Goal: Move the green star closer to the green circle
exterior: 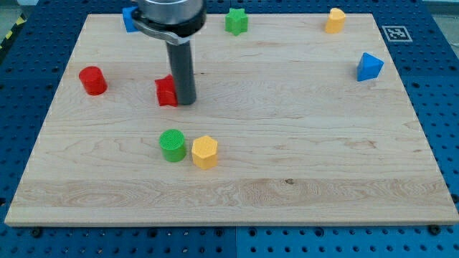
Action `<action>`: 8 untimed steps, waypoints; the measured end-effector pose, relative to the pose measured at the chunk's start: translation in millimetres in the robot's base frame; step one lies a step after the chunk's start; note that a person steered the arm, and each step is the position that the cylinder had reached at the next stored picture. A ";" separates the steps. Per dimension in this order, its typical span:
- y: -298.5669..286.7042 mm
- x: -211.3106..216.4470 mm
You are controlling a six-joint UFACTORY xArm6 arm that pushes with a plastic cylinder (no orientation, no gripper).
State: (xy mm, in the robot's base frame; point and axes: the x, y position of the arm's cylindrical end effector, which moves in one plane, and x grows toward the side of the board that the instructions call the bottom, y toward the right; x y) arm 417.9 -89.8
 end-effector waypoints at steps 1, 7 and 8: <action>-27.8 -14.3; 21.1 -199.1; 22.1 -226.2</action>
State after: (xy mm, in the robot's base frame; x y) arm 191.7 -67.7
